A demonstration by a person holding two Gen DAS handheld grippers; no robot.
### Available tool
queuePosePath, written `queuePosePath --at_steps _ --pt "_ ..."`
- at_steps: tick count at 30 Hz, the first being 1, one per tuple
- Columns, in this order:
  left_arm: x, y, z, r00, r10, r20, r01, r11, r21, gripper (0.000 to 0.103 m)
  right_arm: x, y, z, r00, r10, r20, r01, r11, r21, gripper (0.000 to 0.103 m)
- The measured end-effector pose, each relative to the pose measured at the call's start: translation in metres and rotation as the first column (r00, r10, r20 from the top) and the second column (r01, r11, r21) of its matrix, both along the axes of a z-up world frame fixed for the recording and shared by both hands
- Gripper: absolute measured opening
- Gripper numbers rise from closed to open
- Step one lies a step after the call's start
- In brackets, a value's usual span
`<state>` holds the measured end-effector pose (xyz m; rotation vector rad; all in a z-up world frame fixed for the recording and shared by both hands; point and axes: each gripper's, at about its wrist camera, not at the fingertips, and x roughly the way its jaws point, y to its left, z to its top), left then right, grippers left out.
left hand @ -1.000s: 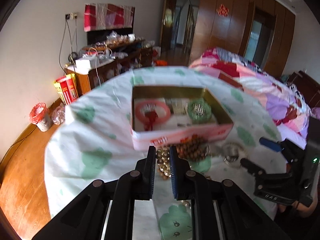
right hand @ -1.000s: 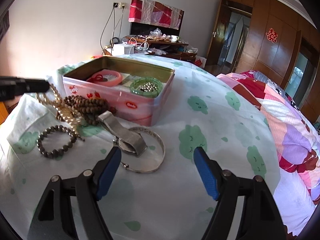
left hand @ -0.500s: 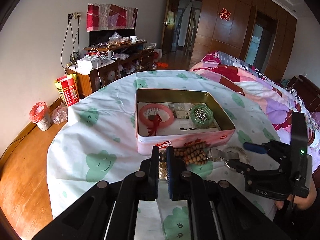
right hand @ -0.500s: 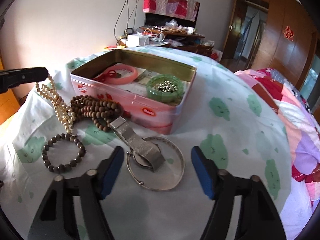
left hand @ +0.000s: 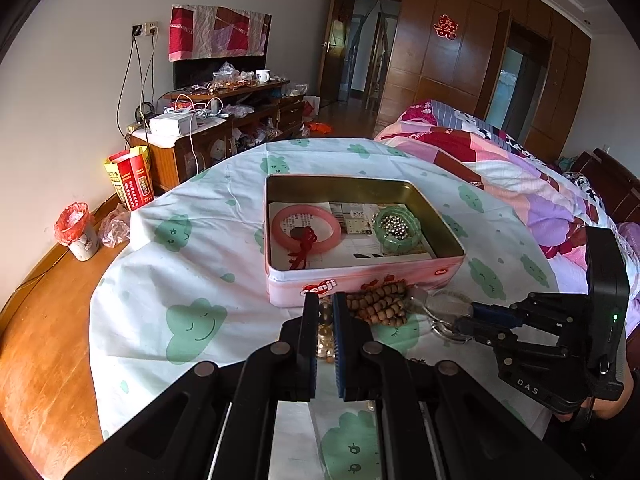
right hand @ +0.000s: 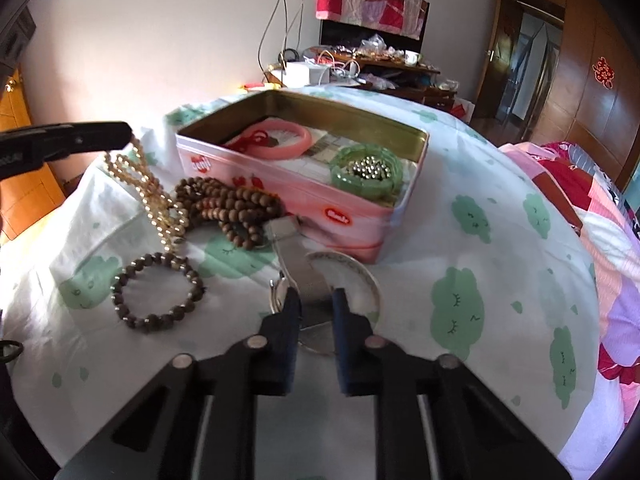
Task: Organize jewelry
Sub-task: 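Grasp the pearl strand with the left tool while the right tool grasps the silver watch, then lower the pearl strand and silver watch into the tin with both tools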
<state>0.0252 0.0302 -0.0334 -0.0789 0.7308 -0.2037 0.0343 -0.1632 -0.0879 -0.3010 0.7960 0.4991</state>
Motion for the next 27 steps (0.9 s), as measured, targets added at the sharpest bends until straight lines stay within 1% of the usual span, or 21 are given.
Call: queuePosePath --at_steps 3,6,11,17,27 --pt "-0.003 -0.001 0.004 1.000 -0.004 0.011 0.004 1.000 -0.002 0.005 -0.004 0.001 0.003 1.000 -0.001 0.020 0.001 1.000 -0.004 0.017" --pt "-0.004 0.000 0.010 1.000 -0.006 0.021 0.006 1.000 -0.006 0.005 -0.007 0.000 0.008 0.999 -0.007 0.046 0.007 1.000 0.012 0.017" --pt "-0.008 0.002 0.023 0.999 -0.008 0.049 0.008 1.000 -0.017 0.005 -0.014 -0.001 0.026 0.996 -0.012 0.092 0.008 0.999 0.047 0.017" --pt "-0.011 0.002 0.036 0.997 -0.010 0.077 0.011 1.000 -0.016 0.005 -0.021 0.001 0.043 0.990 -0.008 0.140 0.000 0.998 0.063 0.017" --pt "0.000 0.001 0.052 0.994 -0.014 0.107 0.014 1.000 0.006 0.005 -0.012 -0.005 0.062 0.981 -0.048 0.187 0.028 0.994 0.108 0.017"
